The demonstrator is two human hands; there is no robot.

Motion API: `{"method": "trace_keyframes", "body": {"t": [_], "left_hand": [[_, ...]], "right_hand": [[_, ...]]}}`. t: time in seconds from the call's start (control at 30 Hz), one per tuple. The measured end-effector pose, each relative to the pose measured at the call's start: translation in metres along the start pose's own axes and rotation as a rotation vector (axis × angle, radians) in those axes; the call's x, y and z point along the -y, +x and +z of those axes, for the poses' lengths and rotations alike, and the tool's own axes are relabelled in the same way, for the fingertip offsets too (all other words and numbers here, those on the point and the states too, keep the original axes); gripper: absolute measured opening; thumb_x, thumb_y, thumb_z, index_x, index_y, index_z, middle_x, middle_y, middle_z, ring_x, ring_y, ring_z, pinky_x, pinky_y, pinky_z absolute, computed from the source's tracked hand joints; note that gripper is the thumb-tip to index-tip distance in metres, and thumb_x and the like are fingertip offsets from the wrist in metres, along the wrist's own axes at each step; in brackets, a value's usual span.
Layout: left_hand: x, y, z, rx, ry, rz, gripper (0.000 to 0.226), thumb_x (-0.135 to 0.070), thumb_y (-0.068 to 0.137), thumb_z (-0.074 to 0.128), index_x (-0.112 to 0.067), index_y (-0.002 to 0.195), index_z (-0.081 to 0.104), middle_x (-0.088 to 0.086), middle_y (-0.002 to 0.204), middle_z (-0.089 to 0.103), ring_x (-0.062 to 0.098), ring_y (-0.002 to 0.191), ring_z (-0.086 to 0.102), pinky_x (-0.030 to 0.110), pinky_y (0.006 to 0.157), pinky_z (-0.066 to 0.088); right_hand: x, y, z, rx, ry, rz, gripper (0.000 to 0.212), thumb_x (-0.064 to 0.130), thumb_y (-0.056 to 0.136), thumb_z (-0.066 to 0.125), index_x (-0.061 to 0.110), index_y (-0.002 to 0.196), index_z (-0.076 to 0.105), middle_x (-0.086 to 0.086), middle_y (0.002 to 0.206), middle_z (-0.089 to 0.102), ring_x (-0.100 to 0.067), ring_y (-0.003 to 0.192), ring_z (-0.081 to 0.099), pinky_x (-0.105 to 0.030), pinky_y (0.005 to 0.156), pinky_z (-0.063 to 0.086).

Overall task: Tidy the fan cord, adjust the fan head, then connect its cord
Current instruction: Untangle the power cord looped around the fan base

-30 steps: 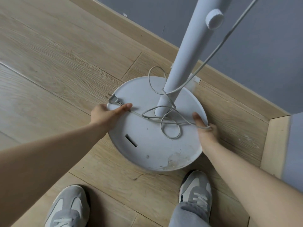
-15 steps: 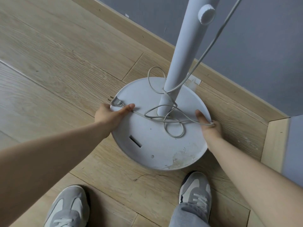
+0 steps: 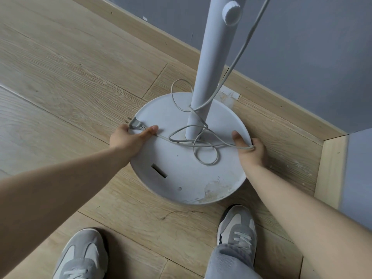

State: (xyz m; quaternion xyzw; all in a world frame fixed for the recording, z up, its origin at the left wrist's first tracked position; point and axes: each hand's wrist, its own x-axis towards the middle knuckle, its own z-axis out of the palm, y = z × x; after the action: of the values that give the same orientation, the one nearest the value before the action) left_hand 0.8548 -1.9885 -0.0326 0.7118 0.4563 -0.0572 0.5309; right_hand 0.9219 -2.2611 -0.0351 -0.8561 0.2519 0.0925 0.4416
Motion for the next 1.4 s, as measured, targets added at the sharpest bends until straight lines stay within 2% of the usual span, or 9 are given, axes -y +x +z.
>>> {"method": "trace_keyframes", "body": {"t": [0.23,0.5,0.67,0.8,0.87,0.97,1.07,1.23,1.4], "left_hand": [[0.005,0.001,-0.001,0.006,0.029,-0.065,0.064,-0.058,0.059,0.081,-0.009,0.097,0.066,0.004,0.094,0.066,0.021,0.085,0.061,0.029,0.067,0.044],[0.002,0.002,-0.001,0.024,0.035,-0.1,0.059,-0.058,0.062,0.08,-0.01,0.094,0.064,0.0,0.082,0.061,0.023,0.083,0.059,0.031,0.071,0.046],[-0.001,-0.002,0.001,-0.008,0.041,-0.044,0.063,-0.054,0.068,0.077,-0.008,0.108,0.064,0.006,0.102,0.062,0.023,0.088,0.058,0.03,0.072,0.044],[-0.003,-0.005,0.002,-0.043,0.101,-0.005,0.073,-0.055,0.07,0.075,-0.01,0.124,0.052,0.008,0.118,0.057,0.028,0.106,0.056,0.031,0.079,0.041],[-0.006,-0.007,0.002,-0.045,0.105,0.005,0.069,-0.053,0.072,0.075,-0.011,0.123,0.052,0.011,0.124,0.057,0.026,0.1,0.054,0.031,0.08,0.041],[-0.006,-0.009,0.004,-0.054,0.102,0.005,0.065,-0.05,0.074,0.074,-0.01,0.121,0.052,0.012,0.124,0.058,0.027,0.103,0.055,0.03,0.079,0.039],[-0.001,-0.009,0.007,-0.071,0.106,-0.005,0.067,-0.051,0.073,0.075,-0.011,0.122,0.052,0.012,0.124,0.059,0.031,0.112,0.056,0.031,0.08,0.041],[0.007,-0.004,0.01,-0.063,0.082,-0.016,0.069,-0.053,0.068,0.078,-0.012,0.119,0.054,0.01,0.119,0.061,0.026,0.096,0.057,0.033,0.081,0.046],[0.01,0.0,0.011,-0.066,0.092,-0.048,0.076,-0.056,0.065,0.079,-0.013,0.122,0.054,0.009,0.122,0.061,0.03,0.105,0.06,0.038,0.089,0.05]], "right_hand": [[-0.007,0.003,0.0,0.043,-0.034,0.01,0.062,0.058,0.074,0.068,0.0,0.096,0.061,-0.01,0.087,0.061,-0.02,0.07,0.054,-0.025,0.049,0.034],[-0.009,0.007,0.0,0.094,-0.064,0.052,0.069,0.066,0.072,0.064,0.002,0.098,0.064,-0.014,0.093,0.067,-0.03,0.083,0.063,-0.032,0.065,0.045],[-0.005,0.004,0.001,0.07,0.009,0.059,0.062,0.059,0.077,0.064,0.003,0.104,0.059,-0.008,0.095,0.059,-0.023,0.08,0.054,-0.029,0.061,0.039],[-0.005,0.002,0.002,0.053,0.042,0.019,0.054,0.059,0.076,0.066,0.007,0.091,0.056,-0.007,0.089,0.057,-0.025,0.082,0.056,-0.03,0.066,0.038],[-0.004,0.0,0.001,0.056,0.049,0.01,0.054,0.058,0.076,0.066,0.007,0.093,0.056,-0.005,0.089,0.055,-0.025,0.084,0.056,-0.03,0.066,0.039],[-0.004,-0.003,0.001,0.068,0.075,0.033,0.064,0.057,0.078,0.065,0.004,0.112,0.054,-0.002,0.098,0.051,-0.02,0.092,0.052,-0.034,0.078,0.04],[-0.008,0.0,0.0,0.085,0.039,0.002,0.058,0.061,0.077,0.063,0.009,0.102,0.054,-0.005,0.098,0.055,-0.025,0.092,0.056,-0.035,0.076,0.041],[-0.007,0.006,-0.001,0.094,-0.062,0.0,0.064,0.067,0.074,0.061,0.006,0.094,0.059,-0.012,0.097,0.065,-0.032,0.09,0.062,-0.041,0.077,0.051],[-0.004,0.01,-0.001,0.097,-0.103,0.101,0.065,0.061,0.074,0.065,0.003,0.102,0.062,-0.016,0.106,0.066,-0.035,0.098,0.062,-0.041,0.083,0.051]]}}
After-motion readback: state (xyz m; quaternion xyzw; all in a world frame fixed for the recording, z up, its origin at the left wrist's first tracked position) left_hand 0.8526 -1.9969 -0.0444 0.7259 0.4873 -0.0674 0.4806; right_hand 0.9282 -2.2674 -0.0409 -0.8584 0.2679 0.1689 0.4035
